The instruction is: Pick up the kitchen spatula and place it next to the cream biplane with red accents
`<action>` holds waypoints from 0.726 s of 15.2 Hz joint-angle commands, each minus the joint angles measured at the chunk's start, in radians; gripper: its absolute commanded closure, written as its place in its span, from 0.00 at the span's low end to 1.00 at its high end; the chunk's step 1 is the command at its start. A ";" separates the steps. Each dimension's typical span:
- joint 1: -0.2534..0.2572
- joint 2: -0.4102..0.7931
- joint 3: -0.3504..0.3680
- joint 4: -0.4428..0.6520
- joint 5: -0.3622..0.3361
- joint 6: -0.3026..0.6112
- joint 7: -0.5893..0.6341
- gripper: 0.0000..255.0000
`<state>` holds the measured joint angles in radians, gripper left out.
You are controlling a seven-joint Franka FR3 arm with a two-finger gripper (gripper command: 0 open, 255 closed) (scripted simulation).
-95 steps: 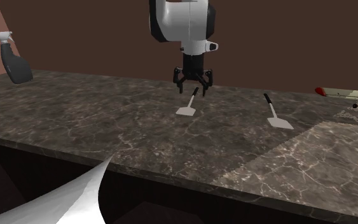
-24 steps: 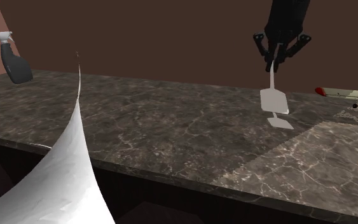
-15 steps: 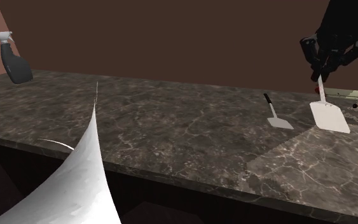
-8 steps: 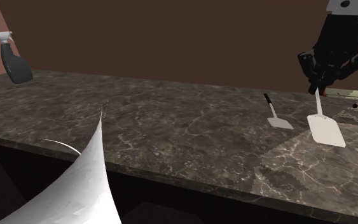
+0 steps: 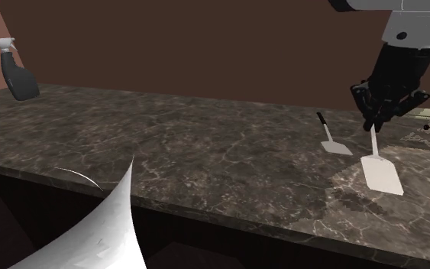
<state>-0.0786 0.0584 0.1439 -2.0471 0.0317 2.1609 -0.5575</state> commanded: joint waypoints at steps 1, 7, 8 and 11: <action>0.000 0.011 0.000 -0.015 -0.002 0.026 0.000 1.00; 0.001 0.048 0.000 -0.054 -0.007 0.102 0.002 1.00; 0.001 0.055 0.000 -0.060 -0.008 0.115 0.002 1.00; 0.002 0.076 -0.001 -0.076 -0.011 0.153 0.003 1.00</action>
<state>-0.0765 0.1292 0.1433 -2.1159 0.0219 2.2998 -0.5545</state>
